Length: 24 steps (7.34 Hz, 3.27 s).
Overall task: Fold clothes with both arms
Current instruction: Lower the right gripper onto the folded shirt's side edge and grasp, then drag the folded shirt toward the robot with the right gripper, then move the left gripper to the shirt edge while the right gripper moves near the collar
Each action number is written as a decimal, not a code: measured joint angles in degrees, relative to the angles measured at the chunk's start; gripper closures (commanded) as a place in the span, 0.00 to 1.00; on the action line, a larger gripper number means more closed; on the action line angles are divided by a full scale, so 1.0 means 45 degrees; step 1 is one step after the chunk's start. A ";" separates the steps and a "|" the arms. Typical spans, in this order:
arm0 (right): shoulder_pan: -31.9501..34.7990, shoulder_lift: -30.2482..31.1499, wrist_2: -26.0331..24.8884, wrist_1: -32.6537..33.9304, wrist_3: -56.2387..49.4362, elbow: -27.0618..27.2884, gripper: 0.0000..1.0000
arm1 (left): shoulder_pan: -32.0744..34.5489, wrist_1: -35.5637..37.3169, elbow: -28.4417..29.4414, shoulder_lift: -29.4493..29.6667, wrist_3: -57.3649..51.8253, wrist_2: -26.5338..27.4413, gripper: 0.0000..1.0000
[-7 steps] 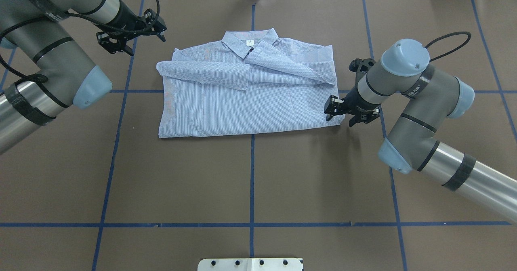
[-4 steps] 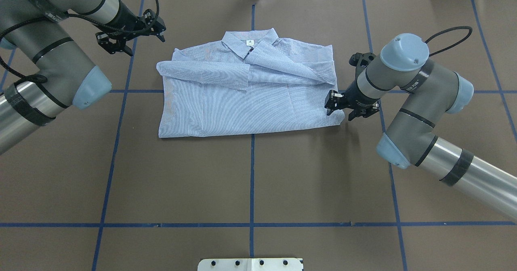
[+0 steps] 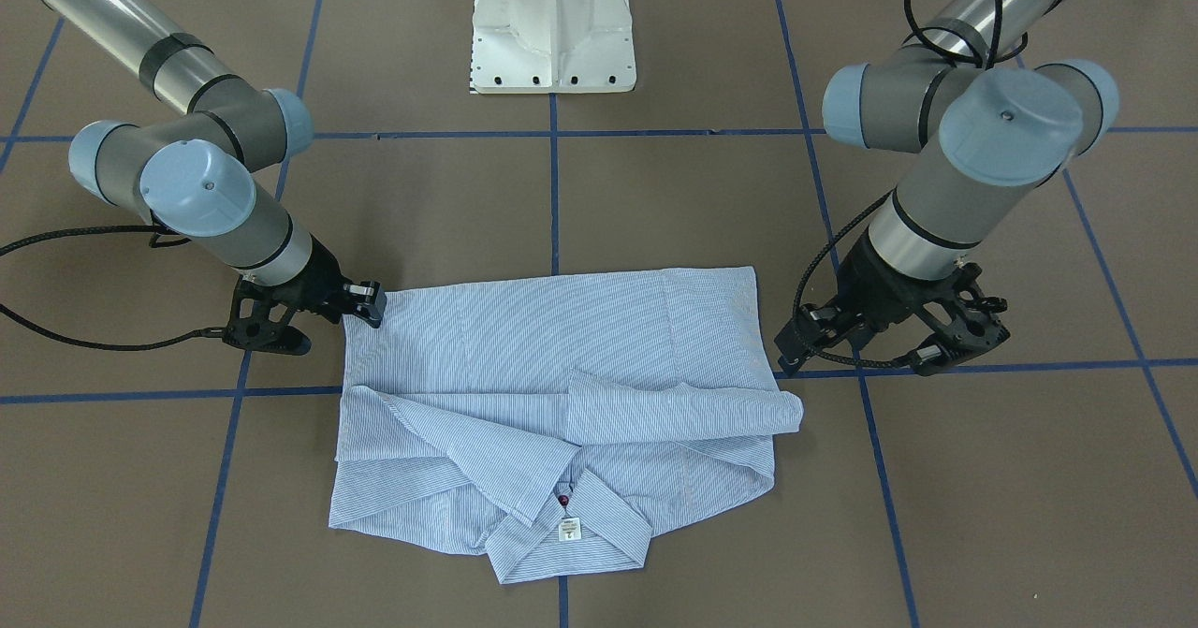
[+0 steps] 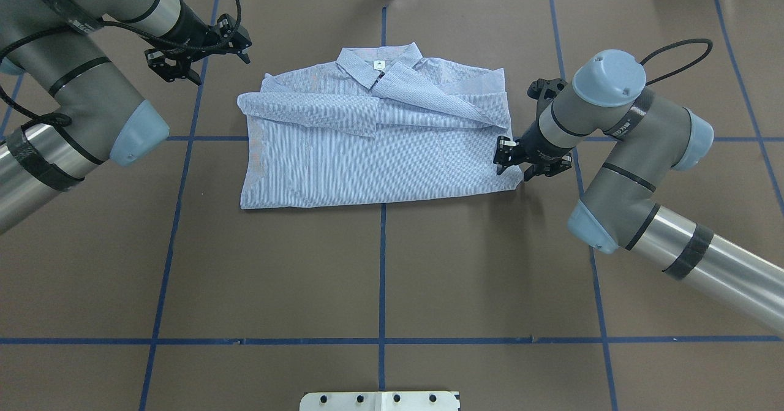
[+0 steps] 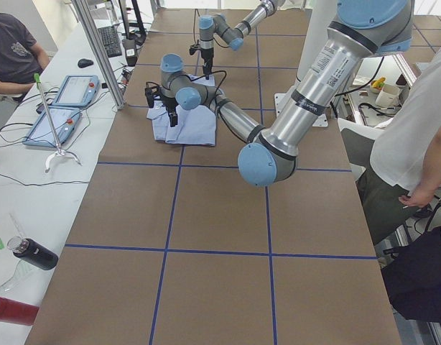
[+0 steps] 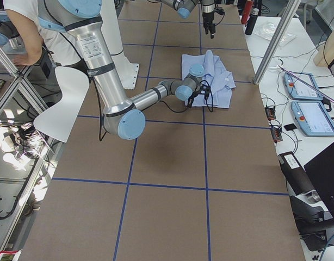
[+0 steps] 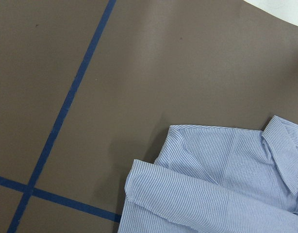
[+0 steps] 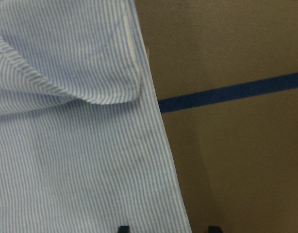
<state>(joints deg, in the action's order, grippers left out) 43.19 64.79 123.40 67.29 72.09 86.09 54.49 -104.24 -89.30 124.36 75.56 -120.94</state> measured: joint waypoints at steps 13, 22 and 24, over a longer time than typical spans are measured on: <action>-0.4154 0.6367 0.2648 -0.0038 0.1979 0.7921 0.00 | -0.0259 0.1205 -0.1629 -0.0499 0.0031 0.0098 0.01; -0.0178 0.3804 0.2156 -0.0032 0.2517 0.7968 0.00 | -0.4292 -0.0902 -0.0631 -0.0271 0.3837 0.0804 0.17; -0.0166 0.3757 0.2118 -0.0032 0.2520 0.7909 0.00 | -0.4660 -0.0933 -0.0021 -0.0026 0.4285 0.1150 0.18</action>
<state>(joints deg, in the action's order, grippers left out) 42.44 81.69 132.94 67.15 83.43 121.68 33.52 -108.44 -89.39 124.24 94.84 -115.77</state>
